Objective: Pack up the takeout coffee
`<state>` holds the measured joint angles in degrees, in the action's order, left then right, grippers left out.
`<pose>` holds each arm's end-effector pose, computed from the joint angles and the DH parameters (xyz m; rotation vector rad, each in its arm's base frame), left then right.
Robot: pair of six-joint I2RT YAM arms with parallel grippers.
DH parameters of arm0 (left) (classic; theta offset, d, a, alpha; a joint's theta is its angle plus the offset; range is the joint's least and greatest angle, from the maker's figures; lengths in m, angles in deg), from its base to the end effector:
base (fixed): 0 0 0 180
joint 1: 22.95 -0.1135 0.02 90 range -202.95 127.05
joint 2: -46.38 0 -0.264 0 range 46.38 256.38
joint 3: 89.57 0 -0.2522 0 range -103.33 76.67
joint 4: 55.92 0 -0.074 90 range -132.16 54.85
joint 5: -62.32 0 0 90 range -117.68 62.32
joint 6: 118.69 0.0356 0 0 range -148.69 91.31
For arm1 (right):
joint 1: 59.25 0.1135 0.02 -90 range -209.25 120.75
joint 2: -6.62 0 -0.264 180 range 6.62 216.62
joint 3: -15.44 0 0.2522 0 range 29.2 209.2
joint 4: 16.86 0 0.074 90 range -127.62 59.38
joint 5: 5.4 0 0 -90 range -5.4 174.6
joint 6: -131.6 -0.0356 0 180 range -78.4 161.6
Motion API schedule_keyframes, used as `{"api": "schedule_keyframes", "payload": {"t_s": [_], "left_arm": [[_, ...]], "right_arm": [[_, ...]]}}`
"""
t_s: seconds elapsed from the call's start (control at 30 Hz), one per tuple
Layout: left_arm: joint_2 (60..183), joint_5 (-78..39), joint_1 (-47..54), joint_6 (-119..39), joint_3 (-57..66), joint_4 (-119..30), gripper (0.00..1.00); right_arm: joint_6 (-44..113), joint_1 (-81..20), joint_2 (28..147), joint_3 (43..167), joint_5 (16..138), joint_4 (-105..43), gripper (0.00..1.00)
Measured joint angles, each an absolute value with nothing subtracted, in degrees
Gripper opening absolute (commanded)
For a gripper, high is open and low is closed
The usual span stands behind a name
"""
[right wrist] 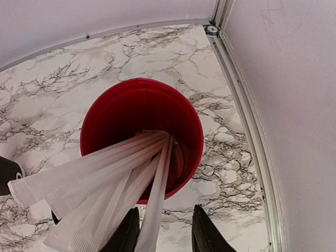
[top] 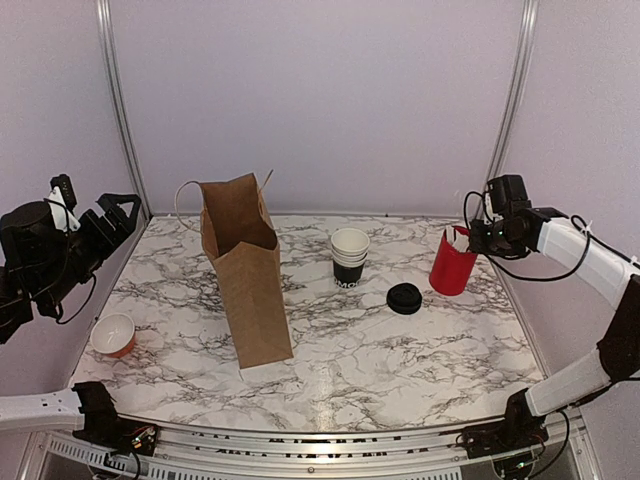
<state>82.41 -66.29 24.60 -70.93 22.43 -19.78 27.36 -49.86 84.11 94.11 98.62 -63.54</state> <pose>0.0987 -0.0750 0.3949 -0.4423 1.6076 -0.6469 0.2885 0.0390 0.2990 0.2160 2.3266 -0.0854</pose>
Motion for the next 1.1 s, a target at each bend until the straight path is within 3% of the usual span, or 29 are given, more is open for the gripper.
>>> {"api": "schedule_keyframes", "payload": {"t_s": [0.77, 1.1], "left_arm": [[82.81, -66.21, 24.60, -70.93, 22.43, -19.81, 0.99], [82.83, -66.16, 24.60, -70.93, 22.43, -19.81, 0.99]], "right_arm": [[28.54, -49.84, 85.60, 95.94, 98.84, -63.57, 0.22], [29.74, -48.98, 87.50, 98.26, 100.66, -63.65, 0.00]]}}
